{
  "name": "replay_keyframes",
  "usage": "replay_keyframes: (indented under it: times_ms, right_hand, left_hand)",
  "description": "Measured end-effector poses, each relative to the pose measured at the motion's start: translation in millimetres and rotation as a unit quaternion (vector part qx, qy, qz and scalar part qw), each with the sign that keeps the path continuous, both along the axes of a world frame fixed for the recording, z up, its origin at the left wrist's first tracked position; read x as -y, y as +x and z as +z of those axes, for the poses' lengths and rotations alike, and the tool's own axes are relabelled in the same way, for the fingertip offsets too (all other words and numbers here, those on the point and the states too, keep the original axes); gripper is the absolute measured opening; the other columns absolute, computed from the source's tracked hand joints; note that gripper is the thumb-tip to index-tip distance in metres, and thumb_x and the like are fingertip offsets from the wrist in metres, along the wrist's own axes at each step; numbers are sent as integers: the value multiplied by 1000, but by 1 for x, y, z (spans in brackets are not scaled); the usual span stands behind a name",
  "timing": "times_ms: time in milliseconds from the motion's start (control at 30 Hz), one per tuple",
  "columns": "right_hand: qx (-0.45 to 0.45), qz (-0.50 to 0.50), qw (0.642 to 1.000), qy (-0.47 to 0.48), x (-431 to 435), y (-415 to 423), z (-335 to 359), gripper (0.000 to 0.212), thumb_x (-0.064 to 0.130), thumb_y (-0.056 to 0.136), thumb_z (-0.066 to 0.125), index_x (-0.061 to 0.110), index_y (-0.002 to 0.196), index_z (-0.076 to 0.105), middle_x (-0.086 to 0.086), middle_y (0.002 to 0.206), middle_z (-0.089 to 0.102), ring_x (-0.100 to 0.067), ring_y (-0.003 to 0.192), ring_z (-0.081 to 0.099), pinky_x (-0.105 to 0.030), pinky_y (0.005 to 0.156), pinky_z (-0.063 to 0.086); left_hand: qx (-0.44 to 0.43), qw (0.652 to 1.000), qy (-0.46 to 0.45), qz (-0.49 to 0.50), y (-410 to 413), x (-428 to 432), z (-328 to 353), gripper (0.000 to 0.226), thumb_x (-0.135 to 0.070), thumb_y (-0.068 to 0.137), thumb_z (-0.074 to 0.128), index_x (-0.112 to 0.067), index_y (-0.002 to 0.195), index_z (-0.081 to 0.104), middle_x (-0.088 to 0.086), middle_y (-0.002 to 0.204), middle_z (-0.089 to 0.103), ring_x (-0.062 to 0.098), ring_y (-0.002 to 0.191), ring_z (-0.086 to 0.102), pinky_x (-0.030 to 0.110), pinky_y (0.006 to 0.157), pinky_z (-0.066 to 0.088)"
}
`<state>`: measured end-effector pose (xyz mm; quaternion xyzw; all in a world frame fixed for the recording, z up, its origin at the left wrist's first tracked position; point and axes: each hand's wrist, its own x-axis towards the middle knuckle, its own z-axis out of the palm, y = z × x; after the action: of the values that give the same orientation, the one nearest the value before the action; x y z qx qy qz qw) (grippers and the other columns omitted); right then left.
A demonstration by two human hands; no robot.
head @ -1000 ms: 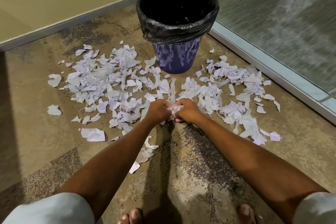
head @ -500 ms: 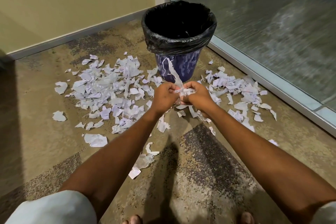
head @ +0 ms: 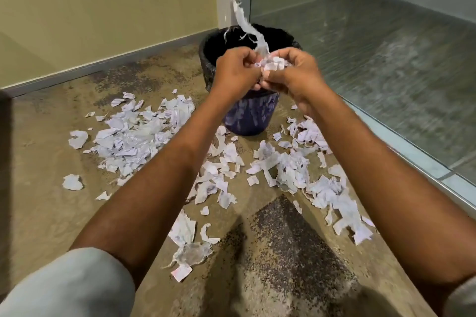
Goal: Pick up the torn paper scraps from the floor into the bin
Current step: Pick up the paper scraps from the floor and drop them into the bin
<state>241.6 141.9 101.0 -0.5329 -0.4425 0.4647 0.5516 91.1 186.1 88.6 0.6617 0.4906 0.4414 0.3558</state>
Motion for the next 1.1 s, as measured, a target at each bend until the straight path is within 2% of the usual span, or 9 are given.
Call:
replay_keyframes:
  times_ms: [133,300,400,533,600,667,767,900,1100]
  right_hand:
    - [20,-6,999,-31,-35,-1,22,31,-20,87,69,11,93,65,-13,94,75,-25,79,75,-41,76,68]
    - [43,-37,996,-67,-82,-3,22,34,-22,81,67,9,93,66,-19,101,78,-33,89,79,-42,73,68]
    - [76,-58,992,-76,-102,-4,16,34,-20,77,70,11,91,68,-17,99,76,-32,95,78,-38,65,67]
    - [146,-62,984,-83,-112,-2,8,43,-19,79,64,20,96,59,-11,105,64,-28,96,67,-53,84,64]
    - [165,-73,980,-84,-115,0,3,45,-18,81,61,22,101,60,-14,110,67,-29,92,70,-53,76,66]
    - [168,-103,978,-74,-117,3,1,42,-14,84,59,23,103,63,-15,106,70,-32,89,76,-42,63,68]
    - [148,-124,980,-44,-110,5,4,34,-12,88,58,17,103,68,-12,93,72,-31,88,79,-41,68,69]
    - [129,-96,987,-5,-82,11,14,21,-12,92,65,8,99,70,-15,91,75,-27,82,81,-39,72,68]
    - [84,-84,993,-21,-22,44,-4,20,-17,90,67,2,98,70,-17,82,71,-19,64,72,-31,63,65]
  left_hand:
    - [-14,999,-25,-16,4,-28,21,9,-1,90,77,-5,99,76,1,75,68,21,66,76,37,64,67]
    - [-45,997,-56,-10,2,-67,29,17,0,90,76,-13,101,75,13,97,77,22,68,78,34,65,67]
    - [-42,996,-73,-17,-1,-82,30,26,3,88,78,-12,108,74,18,103,77,27,76,80,40,69,68]
    - [-95,994,-52,-13,-4,-91,25,25,1,91,77,-15,111,78,9,98,75,26,74,78,41,74,68]
    - [-139,990,-24,-4,-4,-90,23,26,-3,92,76,-20,112,80,1,97,74,22,81,78,38,76,68]
    - [-165,986,0,16,-2,-85,19,27,-8,93,76,-25,113,80,-2,100,76,15,79,76,32,74,66]
    - [-129,991,16,35,5,-75,15,18,-13,94,74,-24,108,79,-3,94,76,14,73,75,32,66,66]
    - [-64,998,13,12,19,-50,17,14,-10,95,68,-18,99,79,2,82,77,20,66,76,38,59,66]
    - [-37,998,-3,-49,46,4,-11,25,-3,93,58,-18,95,78,3,79,77,23,64,76,46,59,66]
